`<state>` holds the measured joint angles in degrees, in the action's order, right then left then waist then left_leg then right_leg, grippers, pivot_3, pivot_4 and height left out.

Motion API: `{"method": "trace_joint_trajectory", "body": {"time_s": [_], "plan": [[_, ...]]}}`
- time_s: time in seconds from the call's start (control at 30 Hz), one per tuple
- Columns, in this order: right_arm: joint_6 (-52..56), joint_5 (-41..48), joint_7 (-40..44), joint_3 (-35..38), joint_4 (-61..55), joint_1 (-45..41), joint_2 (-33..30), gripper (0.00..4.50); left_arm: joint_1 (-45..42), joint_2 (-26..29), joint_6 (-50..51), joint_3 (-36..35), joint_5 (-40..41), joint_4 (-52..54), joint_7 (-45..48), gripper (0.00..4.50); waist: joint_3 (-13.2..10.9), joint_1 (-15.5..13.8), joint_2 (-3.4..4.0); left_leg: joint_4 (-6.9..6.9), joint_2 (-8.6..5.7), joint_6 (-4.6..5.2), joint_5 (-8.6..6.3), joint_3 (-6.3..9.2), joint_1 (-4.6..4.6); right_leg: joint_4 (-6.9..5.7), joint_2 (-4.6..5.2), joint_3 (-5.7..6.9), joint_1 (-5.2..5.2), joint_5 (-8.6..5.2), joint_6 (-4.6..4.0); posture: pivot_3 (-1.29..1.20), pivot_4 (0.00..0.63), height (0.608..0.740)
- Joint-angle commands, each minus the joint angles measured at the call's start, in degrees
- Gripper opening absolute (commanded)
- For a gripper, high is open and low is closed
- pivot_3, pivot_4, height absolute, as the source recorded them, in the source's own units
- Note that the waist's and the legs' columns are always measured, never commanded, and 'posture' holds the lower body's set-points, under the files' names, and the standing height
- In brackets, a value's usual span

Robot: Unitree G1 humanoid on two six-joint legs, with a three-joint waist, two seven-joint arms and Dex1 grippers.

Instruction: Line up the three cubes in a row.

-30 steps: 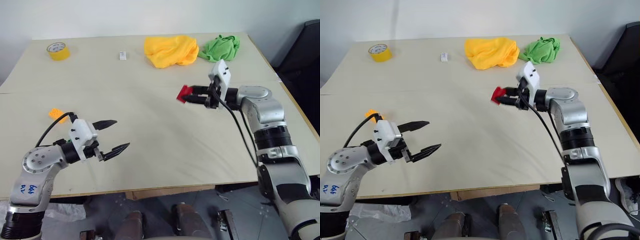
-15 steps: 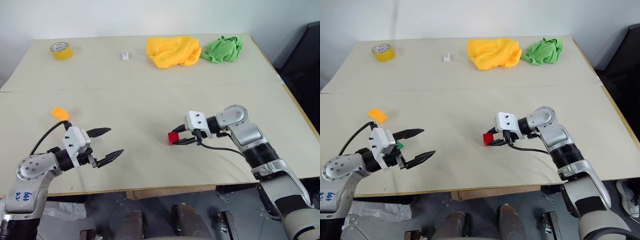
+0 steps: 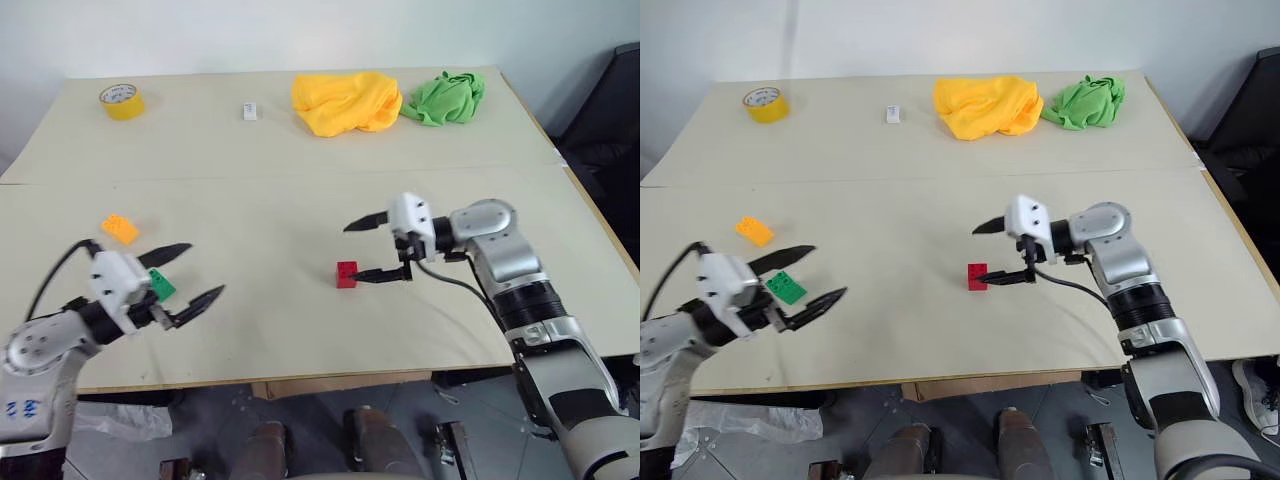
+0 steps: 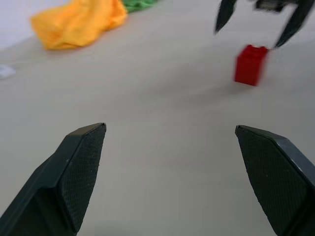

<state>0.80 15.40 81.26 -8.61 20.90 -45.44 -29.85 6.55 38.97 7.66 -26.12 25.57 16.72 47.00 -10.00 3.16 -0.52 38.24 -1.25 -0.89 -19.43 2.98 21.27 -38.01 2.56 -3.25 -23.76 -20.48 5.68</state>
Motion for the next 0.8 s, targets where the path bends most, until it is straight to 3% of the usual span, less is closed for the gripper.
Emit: {"method": "trace_joint_trajectory", "body": {"time_s": [0.03,0.13,0.33,0.57,0.8], "plan": [[1.48,9.34,3.38,6.18,-8.24,4.10,-1.50,4.47,4.86,-0.14,-1.43,-8.71,1.87,-2.25,-0.23,4.50,0.00,-0.16,0.00,-0.01,0.00,0.00,0.00,0.00,0.00,0.01,0.00,0.01,0.01,0.00,0.00,0.00,0.150,0.740],[2.96,14.99,4.18,9.47,-14.53,9.96,-1.99,4.47,9.19,-1.42,-3.53,-18.28,2.64,-7.89,-2.32,4.50,0.00,-0.25,-0.02,-0.01,0.00,0.05,-0.03,0.01,0.00,0.08,0.01,0.02,0.07,0.00,0.00,0.00,0.150,0.740],[1.42,18.53,-0.27,11.84,-23.36,19.72,0.42,4.47,15.66,-2.75,-6.33,-27.60,2.75,-20.37,-2.71,4.50,0.01,-0.45,-0.03,-0.02,0.00,0.07,-0.06,0.01,-0.12,0.12,0.02,0.02,0.16,0.00,0.00,0.00,0.150,0.740],[-0.31,18.29,-3.50,11.81,-26.80,25.06,1.62,4.47,18.21,-3.61,-6.68,-26.12,3.86,-24.54,-0.22,4.50,0.08,-1.75,-0.17,0.00,-0.01,0.12,-0.10,0.02,-0.15,0.13,0.06,0.02,0.20,0.00,0.00,0.00,0.150,0.740],[-0.03,19.25,-1.60,11.11,-29.55,28.40,-0.05,4.47,11.99,1.51,-1.25,-14.26,3.83,-17.35,5.34,4.50,0.11,-3.04,-0.22,0.02,-0.02,0.30,-0.19,0.17,-0.17,0.13,0.10,0.14,0.29,0.06,-0.08,0.00,0.150,0.740]]}}
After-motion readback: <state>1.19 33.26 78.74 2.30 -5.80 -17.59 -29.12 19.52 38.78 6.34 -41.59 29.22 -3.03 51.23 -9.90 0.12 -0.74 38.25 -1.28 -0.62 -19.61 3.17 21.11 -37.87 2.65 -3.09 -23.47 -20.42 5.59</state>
